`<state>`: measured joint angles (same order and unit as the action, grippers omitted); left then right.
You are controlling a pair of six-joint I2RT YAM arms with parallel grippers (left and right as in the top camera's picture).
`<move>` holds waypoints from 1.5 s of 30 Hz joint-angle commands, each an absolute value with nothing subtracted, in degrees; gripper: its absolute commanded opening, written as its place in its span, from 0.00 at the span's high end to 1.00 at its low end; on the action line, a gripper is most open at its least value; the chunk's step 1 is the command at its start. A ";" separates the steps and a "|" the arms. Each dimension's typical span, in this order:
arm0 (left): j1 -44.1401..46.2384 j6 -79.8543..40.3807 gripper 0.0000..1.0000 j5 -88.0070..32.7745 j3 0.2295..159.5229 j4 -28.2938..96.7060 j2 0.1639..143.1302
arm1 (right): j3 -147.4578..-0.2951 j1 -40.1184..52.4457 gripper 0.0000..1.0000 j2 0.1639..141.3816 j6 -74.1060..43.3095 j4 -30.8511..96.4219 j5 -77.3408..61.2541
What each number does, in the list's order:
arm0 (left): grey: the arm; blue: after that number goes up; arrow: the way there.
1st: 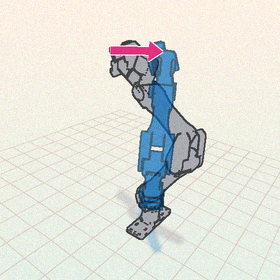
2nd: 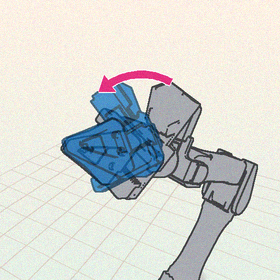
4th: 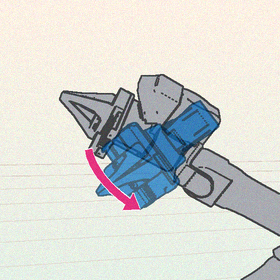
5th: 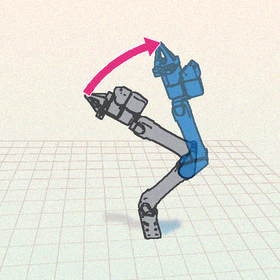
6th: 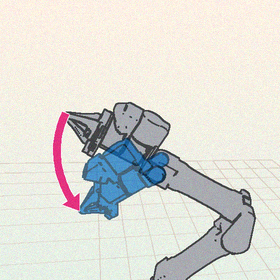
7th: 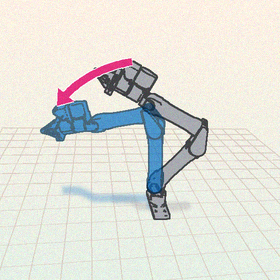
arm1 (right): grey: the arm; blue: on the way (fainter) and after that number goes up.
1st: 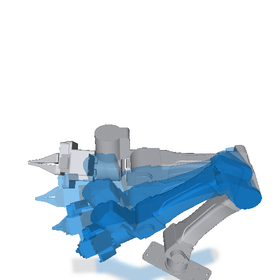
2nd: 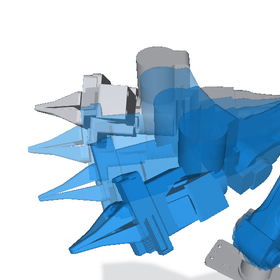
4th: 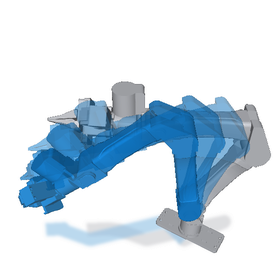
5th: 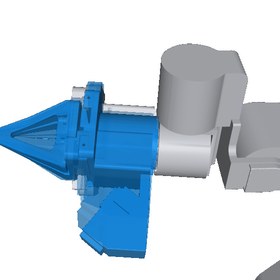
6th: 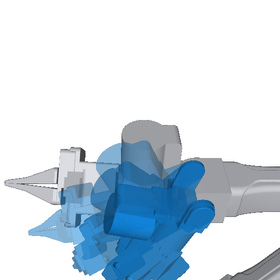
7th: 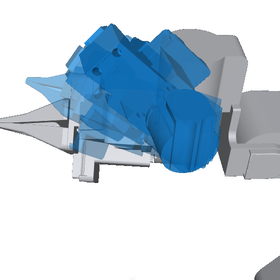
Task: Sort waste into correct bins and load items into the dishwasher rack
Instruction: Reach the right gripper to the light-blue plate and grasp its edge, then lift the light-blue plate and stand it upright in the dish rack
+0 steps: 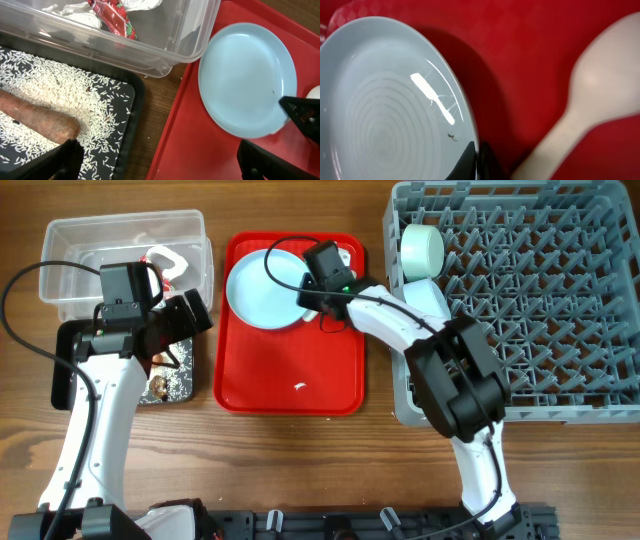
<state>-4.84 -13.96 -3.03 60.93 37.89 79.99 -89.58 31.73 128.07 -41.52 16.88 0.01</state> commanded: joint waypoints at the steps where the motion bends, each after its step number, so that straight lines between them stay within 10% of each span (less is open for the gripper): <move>1: -5.04 -13.28 0.00 -2.70 61.41 37.74 79.72 | -89.78 29.95 0.96 118.87 -31.94 18.65 2.13; 18: -5.06 -13.28 0.00 -2.70 61.41 37.74 79.72 | -89.76 27.81 0.95 87.96 1.26 30.17 62.61; 45: -5.04 -13.28 0.00 -2.70 61.41 37.74 79.72 | -87.35 8.08 0.96 99.70 28.71 38.68 47.48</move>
